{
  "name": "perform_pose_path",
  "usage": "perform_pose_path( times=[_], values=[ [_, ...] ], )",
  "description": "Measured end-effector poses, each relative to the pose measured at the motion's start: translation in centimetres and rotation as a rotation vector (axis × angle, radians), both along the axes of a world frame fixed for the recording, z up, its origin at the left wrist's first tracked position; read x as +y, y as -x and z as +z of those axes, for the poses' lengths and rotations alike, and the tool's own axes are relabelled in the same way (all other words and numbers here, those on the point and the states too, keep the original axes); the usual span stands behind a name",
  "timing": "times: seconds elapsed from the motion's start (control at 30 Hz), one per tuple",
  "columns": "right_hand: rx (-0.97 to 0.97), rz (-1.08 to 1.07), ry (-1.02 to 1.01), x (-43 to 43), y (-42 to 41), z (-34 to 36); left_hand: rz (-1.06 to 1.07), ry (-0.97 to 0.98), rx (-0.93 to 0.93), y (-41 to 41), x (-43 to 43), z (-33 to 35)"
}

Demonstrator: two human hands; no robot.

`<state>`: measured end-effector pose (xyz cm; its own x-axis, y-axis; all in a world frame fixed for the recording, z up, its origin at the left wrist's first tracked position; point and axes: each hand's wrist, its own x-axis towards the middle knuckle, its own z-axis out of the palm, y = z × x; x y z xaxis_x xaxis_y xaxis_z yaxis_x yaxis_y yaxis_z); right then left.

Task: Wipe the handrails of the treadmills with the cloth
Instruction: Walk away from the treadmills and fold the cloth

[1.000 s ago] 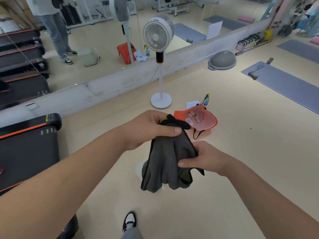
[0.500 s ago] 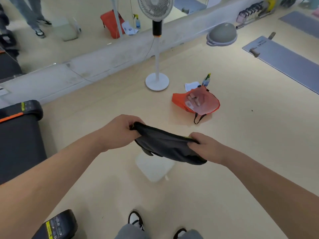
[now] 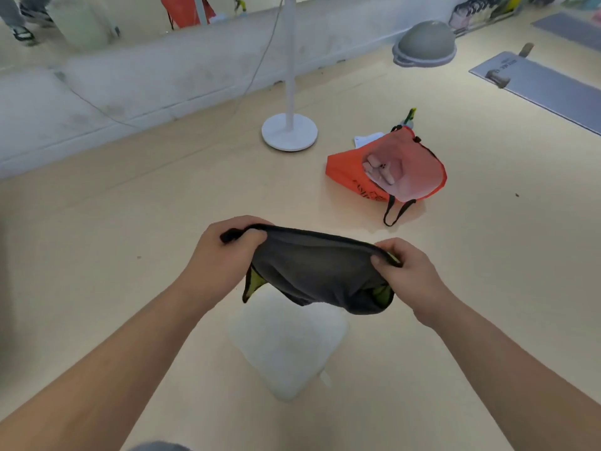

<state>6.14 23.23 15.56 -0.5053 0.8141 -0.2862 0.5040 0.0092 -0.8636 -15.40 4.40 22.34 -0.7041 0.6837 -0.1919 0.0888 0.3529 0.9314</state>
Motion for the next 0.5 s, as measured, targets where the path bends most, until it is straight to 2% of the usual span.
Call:
perform_pose_path(
  times=[0.13,0.27,0.37,0.5],
  values=[
    [0.031,0.168,-0.062,1.2,0.0,-5.6,0.061,-0.019,0.067,0.4,0.4,-6.0],
    [0.171,0.29,0.058,2.1,-1.1,-6.4,0.064,0.008,0.13,1.2,-0.2,-8.9],
    [0.042,0.437,0.094,2.2,-1.7,-6.7,0.011,0.033,0.147,1.8,-0.2,-8.7],
    [-0.181,0.614,-0.015,1.6,-1.3,-8.0,-0.095,0.039,0.147,1.6,0.3,-7.1]
  ],
)
